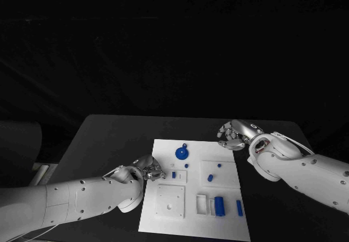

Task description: Assemble the parts on the task board

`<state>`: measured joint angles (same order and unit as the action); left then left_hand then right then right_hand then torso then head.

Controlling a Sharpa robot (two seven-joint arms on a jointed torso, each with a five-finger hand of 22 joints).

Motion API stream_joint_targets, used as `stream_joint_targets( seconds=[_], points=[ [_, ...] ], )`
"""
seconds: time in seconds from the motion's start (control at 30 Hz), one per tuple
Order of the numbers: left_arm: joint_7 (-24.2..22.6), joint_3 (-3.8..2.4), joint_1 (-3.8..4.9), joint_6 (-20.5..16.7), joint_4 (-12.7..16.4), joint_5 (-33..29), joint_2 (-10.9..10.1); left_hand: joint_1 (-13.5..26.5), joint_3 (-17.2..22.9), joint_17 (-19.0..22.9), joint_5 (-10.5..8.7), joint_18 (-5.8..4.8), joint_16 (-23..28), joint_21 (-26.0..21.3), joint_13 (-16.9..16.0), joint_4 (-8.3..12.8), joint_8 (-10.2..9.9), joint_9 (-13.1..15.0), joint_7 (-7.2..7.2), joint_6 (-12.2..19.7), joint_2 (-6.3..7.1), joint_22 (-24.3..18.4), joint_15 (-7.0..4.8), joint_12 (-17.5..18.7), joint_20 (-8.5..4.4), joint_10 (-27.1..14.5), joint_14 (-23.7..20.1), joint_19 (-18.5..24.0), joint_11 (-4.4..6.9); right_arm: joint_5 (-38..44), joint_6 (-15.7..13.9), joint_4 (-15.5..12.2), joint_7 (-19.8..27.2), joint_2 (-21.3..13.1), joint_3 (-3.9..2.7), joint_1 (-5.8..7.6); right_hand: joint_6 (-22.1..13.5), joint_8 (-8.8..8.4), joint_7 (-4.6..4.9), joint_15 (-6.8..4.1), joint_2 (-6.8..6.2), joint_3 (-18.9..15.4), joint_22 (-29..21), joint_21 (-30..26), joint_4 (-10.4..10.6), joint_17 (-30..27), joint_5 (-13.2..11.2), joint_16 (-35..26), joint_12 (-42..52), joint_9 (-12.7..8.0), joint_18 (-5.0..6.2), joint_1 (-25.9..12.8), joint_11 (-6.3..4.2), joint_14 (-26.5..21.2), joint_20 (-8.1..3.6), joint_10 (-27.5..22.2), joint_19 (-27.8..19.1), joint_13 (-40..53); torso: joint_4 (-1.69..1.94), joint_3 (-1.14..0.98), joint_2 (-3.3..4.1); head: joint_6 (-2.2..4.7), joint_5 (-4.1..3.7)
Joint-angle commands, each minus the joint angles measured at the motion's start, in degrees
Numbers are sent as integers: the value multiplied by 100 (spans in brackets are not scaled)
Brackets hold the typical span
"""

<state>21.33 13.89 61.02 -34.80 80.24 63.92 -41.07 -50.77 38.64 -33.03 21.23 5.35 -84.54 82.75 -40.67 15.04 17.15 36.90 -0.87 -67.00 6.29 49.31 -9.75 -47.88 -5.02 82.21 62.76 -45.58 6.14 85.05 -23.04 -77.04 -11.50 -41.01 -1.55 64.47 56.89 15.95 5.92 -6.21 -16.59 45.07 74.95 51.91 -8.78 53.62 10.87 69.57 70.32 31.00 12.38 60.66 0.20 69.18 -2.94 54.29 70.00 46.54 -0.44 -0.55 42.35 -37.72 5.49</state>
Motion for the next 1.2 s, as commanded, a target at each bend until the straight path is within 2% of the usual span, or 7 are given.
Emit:
stream_joint_targets(
  seconds=[0.03, 0.4, 0.9, 1.2],
  points=[
    [89, -2, -2, 160, -5, 65, 26, -42, -2, -6, -32, 72, -28, 20, -11, -6, 693, 1050, 252, -738, -111, 11, -166, -29, -980, -24, 48, 17, -5, 1, 55, -18, 54, 0, -2, 0, 32, -16, 62, 30, 26, 9, 90, -11, 33, -10, 18, -16, 39, -8, 262, 26, 3, -18, -7, -40, 12, -9, 0, 0, 1, 0, -2],
    [113, -2, -3, 121, -23, 120, 39, -2, -1, -7, -97, 77, -58, 35, -26, 17, 722, 1056, 256, -735, -191, 25, -163, -69, -983, -34, 42, 22, -2, -14, 44, -26, 58, -1, -2, 0, 34, -16, 62, 30, 36, 8, 91, -12, 51, -10, 73, -15, 43, -10, 262, 10, 3, -17, -6, -40, 14, -14, 2, 4, 3, 16, -7],
    [44, -5, -2, -319, -25, 137, 28, 12, 17, 1, -191, 84, -74, 46, -28, 61, 738, 1055, 254, -714, -255, 35, -166, -88, -988, -55, 33, 25, 3, -21, 23, -28, 62, 4, -2, 0, 37, -15, 61, 30, 39, 7, 91, -13, 67, -11, 131, -15, 48, -12, 262, -6, 2, -17, -6, -40, 15, -18, 1, 4, 2, 23, -10],
    [60, -5, -2, -229, -41, 74, 57, 23, 21, 5, -214, 85, -75, 46, -26, 68, 743, 1053, 254, -710, -275, 36, -168, -91, -989, -59, 32, 26, 3, -21, 38, -26, 59, 8, -2, 0, 37, -15, 60, 29, 38, 7, 93, -13, 69, -11, 179, -14, 50, -13, 262, -8, 1, -17, -7, -41, 16, -21, 1, 0, 2, 25, -8]
  ],
)
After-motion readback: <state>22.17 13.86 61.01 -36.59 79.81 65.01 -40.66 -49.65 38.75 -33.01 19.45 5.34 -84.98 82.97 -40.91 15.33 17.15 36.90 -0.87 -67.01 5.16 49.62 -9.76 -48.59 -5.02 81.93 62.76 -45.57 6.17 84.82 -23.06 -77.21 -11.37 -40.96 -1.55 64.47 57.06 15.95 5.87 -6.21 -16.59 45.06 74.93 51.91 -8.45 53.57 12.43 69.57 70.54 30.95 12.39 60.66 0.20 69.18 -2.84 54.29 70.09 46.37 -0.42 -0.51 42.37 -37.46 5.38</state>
